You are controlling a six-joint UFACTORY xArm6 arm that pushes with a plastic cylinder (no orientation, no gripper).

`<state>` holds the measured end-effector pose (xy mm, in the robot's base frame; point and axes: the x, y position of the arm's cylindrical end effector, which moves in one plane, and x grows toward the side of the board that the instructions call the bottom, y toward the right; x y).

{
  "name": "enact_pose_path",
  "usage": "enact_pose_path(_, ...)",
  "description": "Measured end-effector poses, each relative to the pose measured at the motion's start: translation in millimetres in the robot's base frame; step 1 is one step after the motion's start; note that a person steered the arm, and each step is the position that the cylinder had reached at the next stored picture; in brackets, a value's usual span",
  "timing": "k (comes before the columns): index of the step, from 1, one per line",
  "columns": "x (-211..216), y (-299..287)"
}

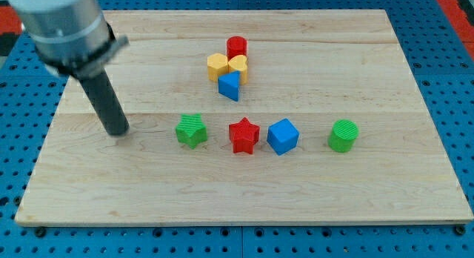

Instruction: Adjust the green star to the left side of the red star

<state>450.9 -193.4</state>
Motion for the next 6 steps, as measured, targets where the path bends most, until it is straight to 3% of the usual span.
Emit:
enact_pose_path(1,-13.1,47.6)
enact_pose_path(4,-11.8,108.2)
enact_pose_path(6,9.9,107.2)
